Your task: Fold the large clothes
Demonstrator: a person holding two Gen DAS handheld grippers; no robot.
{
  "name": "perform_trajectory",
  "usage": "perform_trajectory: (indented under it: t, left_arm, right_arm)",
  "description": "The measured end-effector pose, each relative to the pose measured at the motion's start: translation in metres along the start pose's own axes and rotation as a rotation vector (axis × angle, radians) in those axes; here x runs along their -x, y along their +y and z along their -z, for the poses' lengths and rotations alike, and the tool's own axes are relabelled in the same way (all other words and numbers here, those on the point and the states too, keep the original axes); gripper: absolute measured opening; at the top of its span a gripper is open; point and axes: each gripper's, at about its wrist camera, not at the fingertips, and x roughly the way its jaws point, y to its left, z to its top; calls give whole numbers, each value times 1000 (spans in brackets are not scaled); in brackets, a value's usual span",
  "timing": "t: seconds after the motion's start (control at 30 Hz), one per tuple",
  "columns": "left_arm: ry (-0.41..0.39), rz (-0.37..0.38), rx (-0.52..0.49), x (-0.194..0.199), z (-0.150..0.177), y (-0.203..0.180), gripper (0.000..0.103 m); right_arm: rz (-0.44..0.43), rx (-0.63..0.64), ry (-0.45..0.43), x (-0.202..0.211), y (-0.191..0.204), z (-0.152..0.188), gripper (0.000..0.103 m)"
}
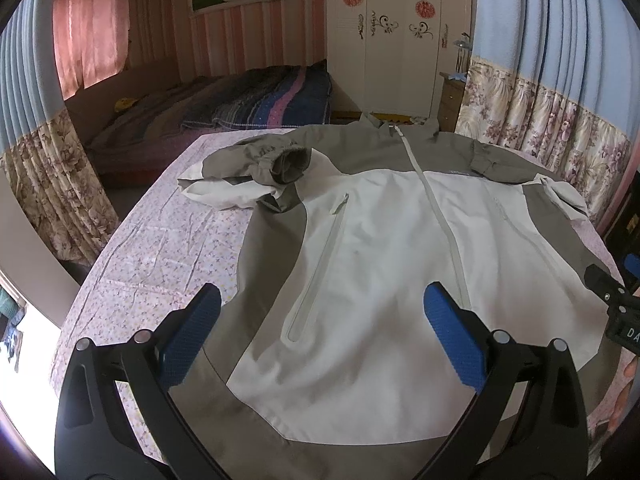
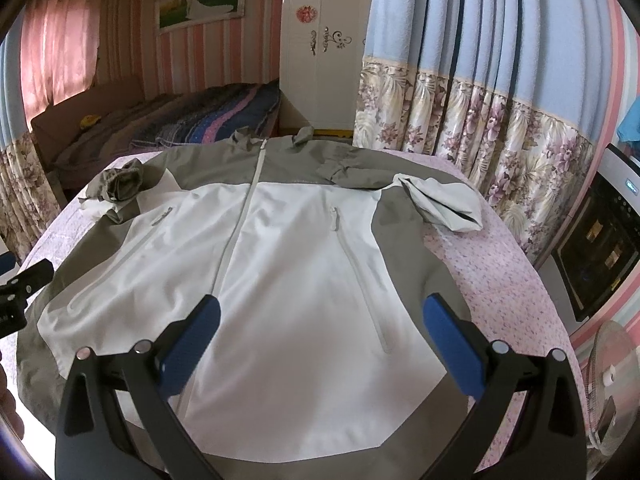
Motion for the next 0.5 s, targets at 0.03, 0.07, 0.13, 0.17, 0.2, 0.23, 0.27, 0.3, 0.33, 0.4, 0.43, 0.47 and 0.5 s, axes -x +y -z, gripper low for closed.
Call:
perform_trajectory:
  t: [0.03,0.07,0.13,0.17,0.2,0.23,0.27,0.3,0.33,0.4,0.43,0.47,0.5]
  left_arm:
    - [0,0,-1,-1,0,0,100]
    - [0,1,0,-1,-1,0,100]
    - [1,1,3,-1,0,0,100]
    - [2,2,3,-2,0,0,100]
    - [3,2,2,-3,-1,0,100]
    - [3,2,1,-3,-1,0,100]
    - [3,0,1,-3,-1,0,100]
    - [2,-1,2,-3,-1,0,100]
    - [2,0,1,-5,-3,1,100]
    - [2,3,2,-7,-5,2,100]
    - [-2,0,1,-9,-7,4,100]
    - [-9,-3,0,-9,-9,6,100]
    - [-16,-3,-1,-10,-11,9,100]
  right_arm:
    - [-1,1,1,-1,0,0,101]
    - [-4,2,2,-1,0,-1,101]
    - [-12,4,5,-4,3,-1,101]
    - [-15,5,7,-5,6,-1,101]
    - [-17,6,11,-6,6,-1,101]
    - [-21,7,16,-8,6,-1,101]
    - [-24,7,21,-10,6,-2,101]
    - [-24,9,23,-11,7,-2,101]
    - [-24,13,23,-13,9,-3,101]
    - [-34,22,18,-14,9,-6,101]
    - [-43,33,8,-13,10,-8,101]
    - [-50,45,-6,-11,10,-10,101]
    - [-58,52,-20,-10,10,-13,101]
